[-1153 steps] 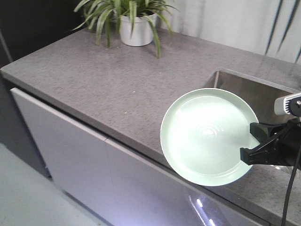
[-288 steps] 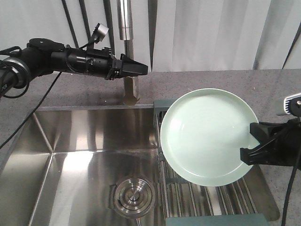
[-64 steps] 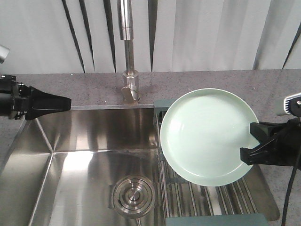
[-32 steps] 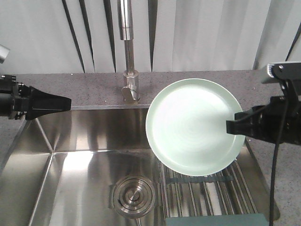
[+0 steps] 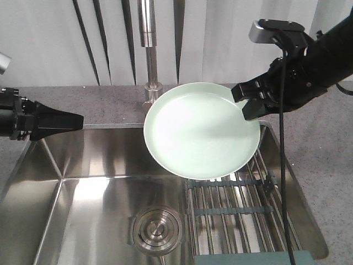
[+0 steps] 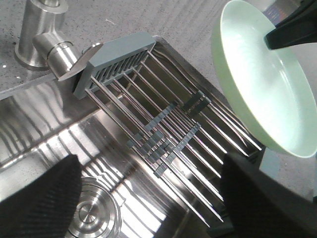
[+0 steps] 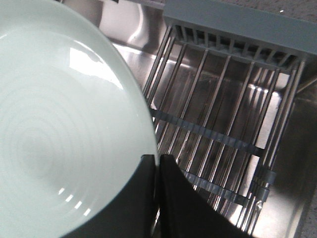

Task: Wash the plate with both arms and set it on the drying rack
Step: 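Swing the plate over the sink basin with the right gripper, tilting it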

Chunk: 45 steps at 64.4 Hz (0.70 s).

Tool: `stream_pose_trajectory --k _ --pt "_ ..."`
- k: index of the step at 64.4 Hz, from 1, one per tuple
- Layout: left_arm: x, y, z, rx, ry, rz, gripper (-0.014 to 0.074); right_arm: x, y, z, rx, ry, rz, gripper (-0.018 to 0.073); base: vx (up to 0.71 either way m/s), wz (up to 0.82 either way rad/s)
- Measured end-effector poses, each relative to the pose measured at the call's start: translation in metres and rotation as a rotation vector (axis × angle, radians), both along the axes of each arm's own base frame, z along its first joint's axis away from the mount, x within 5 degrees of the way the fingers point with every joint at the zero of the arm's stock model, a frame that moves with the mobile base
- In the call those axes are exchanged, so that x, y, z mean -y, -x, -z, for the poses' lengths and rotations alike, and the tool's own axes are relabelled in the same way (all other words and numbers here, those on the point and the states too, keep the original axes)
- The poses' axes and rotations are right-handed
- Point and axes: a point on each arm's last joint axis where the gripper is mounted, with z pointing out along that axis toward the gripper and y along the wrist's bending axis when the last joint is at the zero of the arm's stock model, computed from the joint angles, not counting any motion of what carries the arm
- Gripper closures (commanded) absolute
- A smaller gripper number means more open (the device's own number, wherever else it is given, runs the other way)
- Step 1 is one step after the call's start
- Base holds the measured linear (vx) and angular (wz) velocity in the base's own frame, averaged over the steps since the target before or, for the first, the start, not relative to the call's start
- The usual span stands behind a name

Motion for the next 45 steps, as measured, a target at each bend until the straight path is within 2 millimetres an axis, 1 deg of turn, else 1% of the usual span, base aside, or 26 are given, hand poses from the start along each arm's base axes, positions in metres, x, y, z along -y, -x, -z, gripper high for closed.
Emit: stream_pose_trajectory --k 6,11,22,28,32,36,45 --pt "0.0 0.0 0.0 0.001 0.0 0.0 0.0041 -0.011 -0.008 0.005 -0.054 0.017 -0.049 0.0564 0.0 0.0" --pt "0.0 0.0 0.0 0.001 0.0 0.0 0.0041 -0.026 -0.012 0.012 -0.076 0.022 -0.091 0.0564 0.0 0.0" --pt "0.0 0.0 0.0 0.002 -0.001 0.001 0.0041 -0.063 -0.012 0.033 -0.14 0.009 -0.196 0.0564 0.0 0.0" --pt "0.0 0.0 0.0 0.002 -0.001 0.001 0.0041 -0.078 -0.015 0.038 -0.109 -0.021 -0.212 0.0564 0.0 0.0" --pt "0.0 0.0 0.0 0.002 -0.001 0.001 0.0041 -0.082 -0.021 0.038 -0.045 -0.043 -0.187 0.0564 0.0 0.0" --pt "0.0 0.0 0.0 0.002 -0.001 0.001 0.0041 -0.081 -0.03 0.035 0.031 -0.07 -0.136 0.0564 0.0 0.0" --pt "0.0 0.0 0.0 0.002 -0.001 0.001 0.0041 -0.068 -0.049 0.027 0.148 -0.128 -0.015 0.0564 0.0 0.0"
